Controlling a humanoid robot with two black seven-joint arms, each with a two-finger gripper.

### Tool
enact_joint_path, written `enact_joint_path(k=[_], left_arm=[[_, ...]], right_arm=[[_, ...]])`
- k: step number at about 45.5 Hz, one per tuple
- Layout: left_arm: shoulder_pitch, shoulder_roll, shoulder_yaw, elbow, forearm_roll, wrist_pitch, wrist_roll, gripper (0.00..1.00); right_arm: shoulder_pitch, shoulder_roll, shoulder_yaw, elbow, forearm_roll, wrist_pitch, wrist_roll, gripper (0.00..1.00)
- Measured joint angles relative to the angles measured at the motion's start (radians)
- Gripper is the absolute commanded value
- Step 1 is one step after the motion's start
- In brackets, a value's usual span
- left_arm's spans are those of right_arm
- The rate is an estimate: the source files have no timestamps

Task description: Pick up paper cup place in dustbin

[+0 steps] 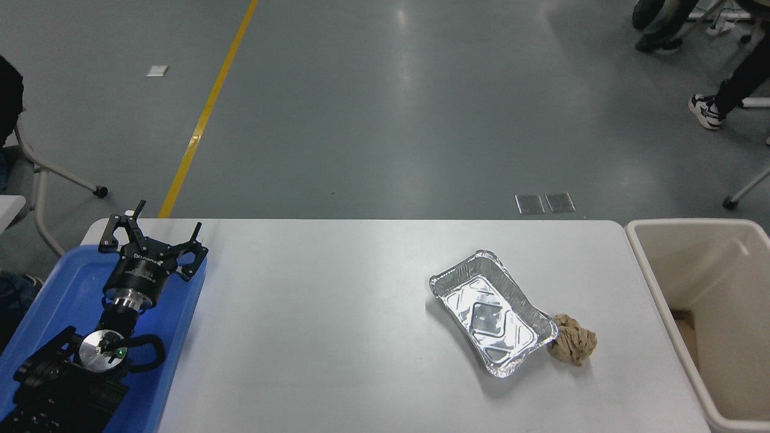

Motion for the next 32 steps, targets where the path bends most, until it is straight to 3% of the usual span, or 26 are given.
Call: enact_joint_path(k=[9, 10, 11, 12, 25, 32], left_arm=[[0.000, 0.000, 0.000, 0.000, 0.000, 0.000, 0.000, 0.99], [0.000, 0.000, 0.000, 0.000, 0.000, 0.000, 0.000, 0.99], [0.000, 0.000, 0.000, 0.000, 0.000, 0.000, 0.000, 0.99], [0.000, 0.000, 0.000, 0.000, 0.000, 0.000, 0.000, 0.99], [0.001, -0.001, -0.001, 0.000, 0.000, 0.000, 0.000, 0.99], [0.001, -0.001, -0.001, 0.000, -0.001, 0.000, 0.000, 0.99]], right_arm=[[-0.095, 0.073, 0.064, -0.076, 0.052, -0.008, 0.002, 0.03], [-0.102, 0.079, 0.069, -0.083, 0.056, -0.009, 0.002, 0.21], [-0.107, 0.083, 0.072, -0.087, 0.058, -0.011, 0.003, 0.53], [-0.111, 0.087, 0.075, -0.089, 0.061, -0.011, 0.003, 0.97], [-0.105, 0.106, 0.092, -0.085, 0.067, -0.012, 0.009, 1.00], [-0.034, 0.063, 0.055, -0.035, 0.023, -0.002, 0.009, 1.00]])
